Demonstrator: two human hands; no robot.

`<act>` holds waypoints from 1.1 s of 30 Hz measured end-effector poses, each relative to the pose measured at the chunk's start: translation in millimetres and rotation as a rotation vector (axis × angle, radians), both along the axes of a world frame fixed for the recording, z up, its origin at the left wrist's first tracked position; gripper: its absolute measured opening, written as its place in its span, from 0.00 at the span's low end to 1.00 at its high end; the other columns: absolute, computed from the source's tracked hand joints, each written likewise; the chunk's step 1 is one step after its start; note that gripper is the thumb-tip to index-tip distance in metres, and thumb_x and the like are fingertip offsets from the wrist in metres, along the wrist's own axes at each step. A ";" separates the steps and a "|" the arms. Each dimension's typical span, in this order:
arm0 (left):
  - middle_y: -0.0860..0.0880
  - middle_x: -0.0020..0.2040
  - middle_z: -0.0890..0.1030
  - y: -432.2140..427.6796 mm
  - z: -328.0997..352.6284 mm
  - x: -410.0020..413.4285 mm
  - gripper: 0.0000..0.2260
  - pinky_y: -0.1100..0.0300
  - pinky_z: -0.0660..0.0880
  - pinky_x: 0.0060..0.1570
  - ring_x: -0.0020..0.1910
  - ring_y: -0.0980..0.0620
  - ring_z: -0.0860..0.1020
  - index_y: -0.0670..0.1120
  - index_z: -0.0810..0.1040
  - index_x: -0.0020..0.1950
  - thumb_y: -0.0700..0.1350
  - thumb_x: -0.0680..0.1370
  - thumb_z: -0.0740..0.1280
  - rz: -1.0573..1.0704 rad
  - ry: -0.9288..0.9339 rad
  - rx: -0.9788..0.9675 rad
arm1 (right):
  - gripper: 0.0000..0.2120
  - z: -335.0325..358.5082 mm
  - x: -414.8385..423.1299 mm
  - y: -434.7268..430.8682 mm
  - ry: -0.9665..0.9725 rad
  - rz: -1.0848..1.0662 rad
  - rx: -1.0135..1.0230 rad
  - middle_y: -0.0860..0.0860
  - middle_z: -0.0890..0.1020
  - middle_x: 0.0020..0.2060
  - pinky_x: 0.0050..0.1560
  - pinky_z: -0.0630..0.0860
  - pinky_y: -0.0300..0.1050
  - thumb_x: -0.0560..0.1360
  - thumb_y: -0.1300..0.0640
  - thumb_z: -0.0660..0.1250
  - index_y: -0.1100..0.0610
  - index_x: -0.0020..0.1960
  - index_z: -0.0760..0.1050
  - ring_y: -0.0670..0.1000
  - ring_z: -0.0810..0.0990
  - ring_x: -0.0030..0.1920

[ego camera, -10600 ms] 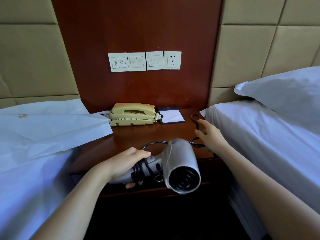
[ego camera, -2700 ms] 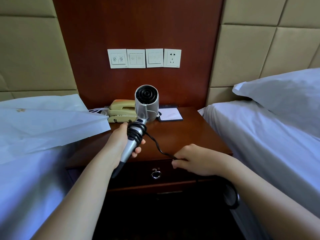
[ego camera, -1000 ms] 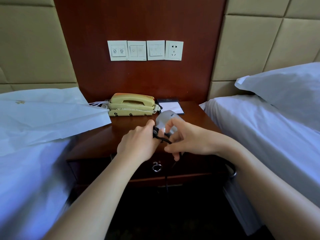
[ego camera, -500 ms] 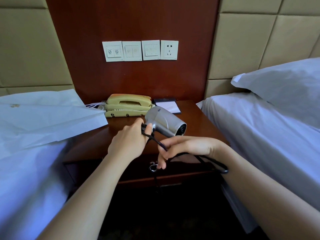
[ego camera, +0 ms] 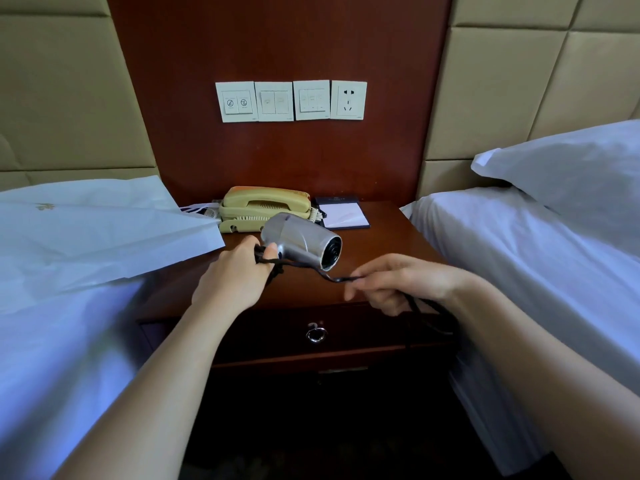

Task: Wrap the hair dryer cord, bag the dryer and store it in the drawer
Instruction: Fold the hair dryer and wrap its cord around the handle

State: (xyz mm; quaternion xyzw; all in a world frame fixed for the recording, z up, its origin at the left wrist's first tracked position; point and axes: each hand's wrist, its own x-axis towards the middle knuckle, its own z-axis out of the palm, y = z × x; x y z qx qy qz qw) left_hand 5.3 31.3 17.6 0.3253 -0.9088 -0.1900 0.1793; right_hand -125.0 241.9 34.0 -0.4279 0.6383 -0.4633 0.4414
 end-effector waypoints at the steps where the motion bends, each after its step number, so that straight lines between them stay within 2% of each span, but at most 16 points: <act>1: 0.44 0.40 0.78 -2.2 0.3 2.4 0.19 0.45 0.79 0.46 0.38 0.39 0.79 0.53 0.68 0.46 0.65 0.77 0.48 -0.003 -0.004 -0.003 | 0.10 4.2 -2.3 4.5 0.084 -0.056 0.002 0.45 0.62 0.22 0.22 0.58 0.33 0.79 0.58 0.60 0.61 0.41 0.74 0.43 0.58 0.22; 5: 0.46 0.38 0.78 -3.3 3.0 7.5 0.15 0.48 0.79 0.45 0.34 0.43 0.80 0.55 0.69 0.47 0.63 0.79 0.49 -0.050 -0.034 -0.027 | 0.15 19.8 -9.7 18.0 0.448 -0.253 -0.036 0.45 0.68 0.24 0.25 0.63 0.33 0.78 0.54 0.61 0.56 0.33 0.70 0.43 0.64 0.23; 8: 0.49 0.34 0.77 7.7 8.0 8.8 0.12 0.55 0.78 0.39 0.23 0.49 0.79 0.57 0.72 0.56 0.58 0.80 0.52 -0.140 -0.064 0.038 | 0.17 20.1 -14.6 16.7 0.580 -0.452 -0.134 0.47 0.66 0.25 0.26 0.60 0.34 0.77 0.53 0.63 0.55 0.31 0.66 0.41 0.62 0.23; 10: 0.50 0.29 0.74 15.6 9.9 8.8 0.15 0.59 0.74 0.32 0.21 0.50 0.77 0.58 0.71 0.64 0.57 0.80 0.52 -0.214 -0.098 0.134 | 0.18 19.1 -19.4 15.7 0.646 -0.591 -0.192 0.44 0.62 0.23 0.22 0.57 0.32 0.77 0.53 0.64 0.54 0.31 0.62 0.41 0.59 0.21; 11: 0.49 0.28 0.73 18.2 10.2 8.2 0.16 0.61 0.72 0.29 0.20 0.50 0.76 0.56 0.72 0.64 0.57 0.80 0.52 -0.253 -0.114 0.188 | 0.19 18.5 -22.3 15.6 0.667 -0.638 -0.209 0.42 0.61 0.21 0.21 0.56 0.32 0.77 0.53 0.64 0.53 0.30 0.61 0.42 0.59 0.20; 14: 0.45 0.30 0.75 22.2 11.8 5.4 0.17 0.63 0.67 0.21 0.20 0.48 0.74 0.47 0.74 0.56 0.56 0.81 0.52 -0.371 -0.147 0.338 | 0.22 13.2 -32.2 14.7 0.673 -0.725 -0.222 0.44 0.59 0.18 0.20 0.54 0.32 0.77 0.52 0.64 0.53 0.29 0.59 0.42 0.58 0.18; 16: 0.44 0.30 0.77 27.4 14.4 5.6 0.16 0.64 0.65 0.19 0.19 0.48 0.72 0.45 0.75 0.54 0.53 0.81 0.52 -0.452 -0.172 0.451 | 0.22 6.4 -38.7 13.4 0.671 -0.754 -0.220 0.43 0.59 0.16 0.20 0.54 0.32 0.77 0.51 0.64 0.52 0.28 0.58 0.43 0.59 0.18; 20: 0.40 0.30 0.78 33.5 16.9 6.7 0.17 0.64 0.65 0.19 0.18 0.48 0.71 0.42 0.77 0.52 0.49 0.82 0.52 -0.606 -0.151 0.683 | 0.24 -8.3 -47.6 9.3 0.691 -0.793 -0.172 0.45 0.60 0.21 0.24 0.56 0.36 0.76 0.49 0.65 0.53 0.28 0.57 0.43 0.59 0.20; 24: 0.35 0.33 0.76 27.6 13.9 9.2 0.20 0.65 0.64 0.19 0.17 0.48 0.70 0.43 0.79 0.42 0.50 0.81 0.53 -0.701 -0.008 1.004 | 0.23 -20.1 -50.4 2.3 0.709 -0.743 -0.131 0.49 0.62 0.24 0.31 0.56 0.45 0.76 0.52 0.65 0.54 0.27 0.58 0.46 0.60 0.27; 27: 0.36 0.31 0.75 22.9 12.7 11.8 0.21 0.65 0.63 0.17 0.15 0.49 0.68 0.38 0.77 0.46 0.54 0.76 0.54 -0.687 0.143 1.194 | 0.21 -27.3 -46.4 -1.4 0.734 -0.643 -0.112 0.48 0.63 0.25 0.29 0.57 0.42 0.76 0.55 0.65 0.54 0.28 0.61 0.44 0.60 0.27; 29: 0.36 0.30 0.76 17.3 12.1 12.4 0.24 0.67 0.63 0.17 0.14 0.48 0.67 0.36 0.76 0.47 0.55 0.77 0.52 -0.631 0.235 1.305 | 0.18 -29.1 -40.9 -2.4 0.711 -0.551 -0.076 0.48 0.65 0.26 0.29 0.59 0.38 0.76 0.53 0.66 0.55 0.30 0.65 0.43 0.61 0.26; 31: 0.39 0.30 0.76 8.4 9.9 12.4 0.26 0.68 0.63 0.18 0.14 0.49 0.67 0.37 0.76 0.46 0.56 0.80 0.48 -0.548 0.330 1.331 | 0.16 -27.2 -32.8 -2.6 0.713 -0.427 0.014 0.48 0.68 0.26 0.33 0.62 0.40 0.76 0.50 0.65 0.55 0.31 0.69 0.43 0.65 0.27; 33: 0.40 0.31 0.77 0.6 7.8 12.3 0.25 0.67 0.63 0.20 0.15 0.49 0.67 0.38 0.76 0.46 0.56 0.81 0.48 -0.443 0.422 1.263 | 0.17 -22.8 -21.4 -2.2 0.751 -0.305 0.106 0.45 0.70 0.25 0.33 0.65 0.39 0.76 0.49 0.65 0.52 0.30 0.70 0.42 0.67 0.26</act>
